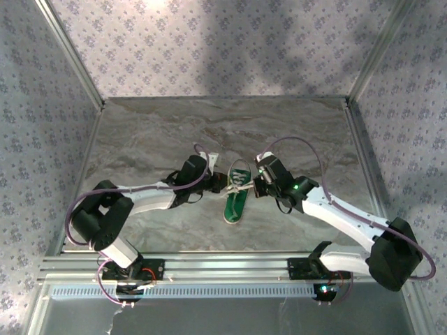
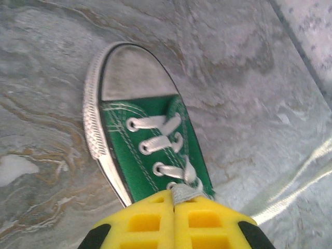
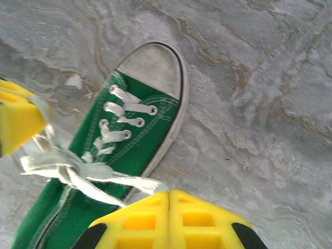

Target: Tie the shoes

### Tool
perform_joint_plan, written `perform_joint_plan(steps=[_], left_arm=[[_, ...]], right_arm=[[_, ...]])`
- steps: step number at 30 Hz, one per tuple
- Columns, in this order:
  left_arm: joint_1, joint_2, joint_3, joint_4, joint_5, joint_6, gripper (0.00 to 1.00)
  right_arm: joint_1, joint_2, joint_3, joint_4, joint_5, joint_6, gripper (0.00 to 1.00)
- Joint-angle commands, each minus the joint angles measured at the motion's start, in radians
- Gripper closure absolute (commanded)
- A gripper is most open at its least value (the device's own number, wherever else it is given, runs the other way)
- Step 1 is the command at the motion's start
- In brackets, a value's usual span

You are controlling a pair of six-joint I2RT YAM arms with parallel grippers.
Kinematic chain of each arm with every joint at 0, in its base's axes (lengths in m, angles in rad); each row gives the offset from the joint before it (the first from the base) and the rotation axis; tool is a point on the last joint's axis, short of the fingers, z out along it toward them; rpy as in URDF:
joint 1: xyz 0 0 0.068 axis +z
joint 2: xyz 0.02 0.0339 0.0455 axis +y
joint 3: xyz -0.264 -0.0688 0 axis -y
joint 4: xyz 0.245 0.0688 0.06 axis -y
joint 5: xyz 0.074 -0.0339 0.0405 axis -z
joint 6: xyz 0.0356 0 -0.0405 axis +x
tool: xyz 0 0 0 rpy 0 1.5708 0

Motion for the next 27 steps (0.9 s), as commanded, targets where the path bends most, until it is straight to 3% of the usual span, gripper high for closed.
perform_joint_plan(steps=[1, 14, 27], left_arm=[[-0.002, 0.021, -0.023, 0.137, -0.079, -0.093, 1.0], [0.007, 0.043, -0.079, 0.166, -0.167, -0.163, 1.0], [0.022, 0.015, -0.148, 0.131, -0.22, -0.183, 1.0]], right_arm=[[-0.044, 0.023, -0.017, -0.03, 0.032, 0.039, 1.0], [-0.097, 0.106, -0.041, 0.024, -0.031, 0.005, 1.0], [-0.097, 0.134, -0.035, -0.063, 0.054, 0.016, 1.0]])
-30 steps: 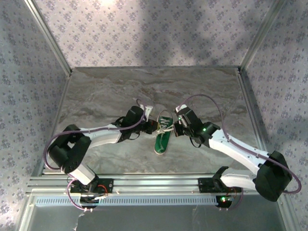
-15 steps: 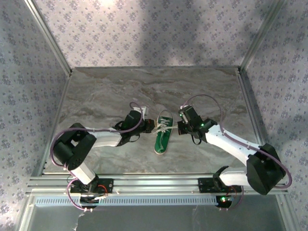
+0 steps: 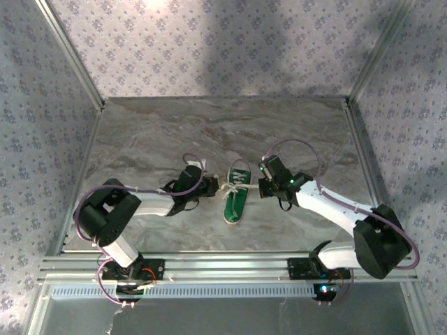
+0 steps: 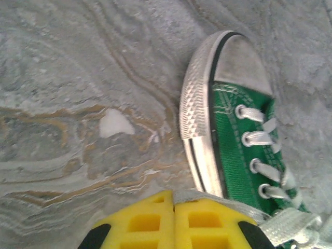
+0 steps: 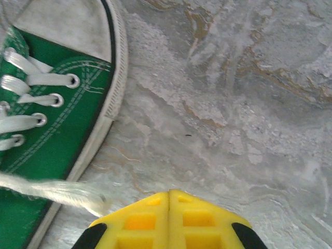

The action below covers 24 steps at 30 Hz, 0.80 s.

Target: Tie the shoes

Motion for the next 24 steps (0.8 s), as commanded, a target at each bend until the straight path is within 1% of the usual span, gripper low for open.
perform_joint_plan(steps=[1, 5, 7, 9, 12, 15, 17, 20, 23, 24], left_arm=[[0.01, -0.022, -0.014, 0.0, -0.048, -0.018, 1.0], [0.01, -0.021, -0.025, 0.009, -0.043, -0.025, 1.0], [0.009, -0.012, -0.021, 0.029, -0.016, -0.019, 1.0], [0.006, 0.002, -0.004, 0.043, 0.03, -0.005, 1.0], [-0.001, 0.026, 0.028, 0.035, 0.071, 0.012, 1.0], [-0.001, 0.047, 0.039, 0.04, 0.084, 0.012, 1.0], [-0.001, 0.055, 0.043, 0.04, 0.088, 0.009, 1.0], [-0.001, 0.062, 0.051, 0.033, 0.089, 0.007, 1.0], [0.0, 0.063, 0.054, 0.027, 0.089, 0.01, 1.0], [-0.001, 0.063, 0.055, 0.024, 0.087, 0.009, 1.0]], right_arm=[[-0.003, 0.019, 0.005, -0.067, 0.057, 0.009, 1.0], [-0.002, 0.028, 0.011, -0.083, 0.068, 0.013, 1.0], [-0.002, 0.022, 0.007, -0.069, 0.054, 0.015, 1.0], [0.001, -0.002, -0.01, -0.017, 0.014, 0.005, 1.0], [-0.007, -0.063, -0.045, 0.094, -0.102, -0.029, 0.99], [-0.047, -0.082, -0.054, 0.156, -0.227, -0.075, 0.84], [-0.064, -0.082, -0.063, 0.2, -0.312, -0.121, 0.72], [-0.099, -0.046, -0.067, 0.253, -0.423, -0.158, 0.58], [-0.121, 0.004, -0.065, 0.302, -0.492, -0.18, 0.52], [-0.124, 0.02, -0.063, 0.31, -0.498, -0.187, 0.51]])
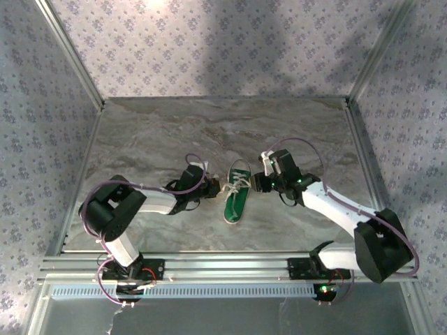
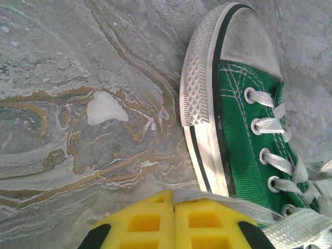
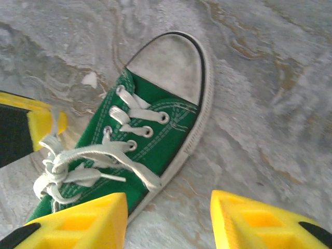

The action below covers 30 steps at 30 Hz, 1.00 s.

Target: Tie the shoes

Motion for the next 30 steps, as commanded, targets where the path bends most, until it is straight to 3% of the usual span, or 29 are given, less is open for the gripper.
perform_joint_plan(steps=[1, 13, 19, 27, 30], left_arm=[[-0.001, 0.009, 0.032, 0.017, 0.015, 0.012, 1.0], [0.0, 0.015, 0.028, 0.018, 0.01, 0.009, 1.0], [0.001, 0.015, 0.028, 0.018, 0.013, 0.007, 1.0], [0.002, 0.016, 0.023, 0.02, 0.015, 0.005, 1.0], [0.003, 0.018, 0.023, 0.021, 0.016, 0.006, 1.0]], right_arm=[[-0.013, 0.056, -0.008, 0.073, -0.117, -0.055, 0.51], [-0.023, 0.184, -0.014, 0.136, -0.082, -0.039, 0.54], [-0.022, 0.242, 0.012, 0.162, -0.137, -0.04, 0.55], [-0.008, 0.246, 0.013, 0.191, -0.138, -0.041, 0.6], [-0.004, 0.232, 0.011, 0.195, -0.13, -0.039, 0.69]])
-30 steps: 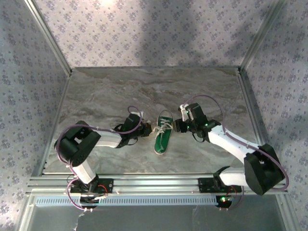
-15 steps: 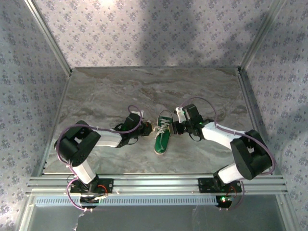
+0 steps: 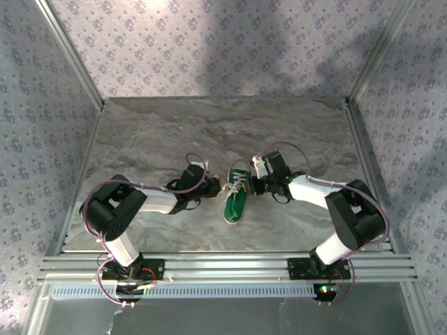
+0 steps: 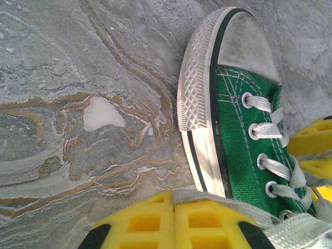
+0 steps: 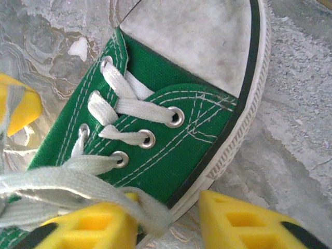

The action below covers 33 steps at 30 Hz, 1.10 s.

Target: Tie the shoes

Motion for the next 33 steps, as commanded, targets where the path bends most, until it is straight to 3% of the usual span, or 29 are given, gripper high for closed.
perform_joint_plan(steps=[1, 11, 27, 33], left_arm=[[0.004, 0.012, 0.012, 0.023, 0.017, 0.006, 1.0], [0.007, 0.015, 0.012, 0.019, 0.02, 0.011, 1.0], [0.022, -0.039, 0.0, 0.074, 0.099, 0.033, 1.0], [0.033, -0.058, -0.015, 0.067, 0.098, 0.036, 1.0]], right_arm=[[0.01, -0.025, 0.017, 0.017, -0.004, -0.006, 0.73], [0.045, -0.09, 0.024, -0.065, 0.093, -0.025, 1.0], [0.201, -0.063, 0.221, -0.472, 0.64, -0.018, 1.0], [0.229, -0.019, 0.269, -0.546, 0.744, -0.005, 1.0]])
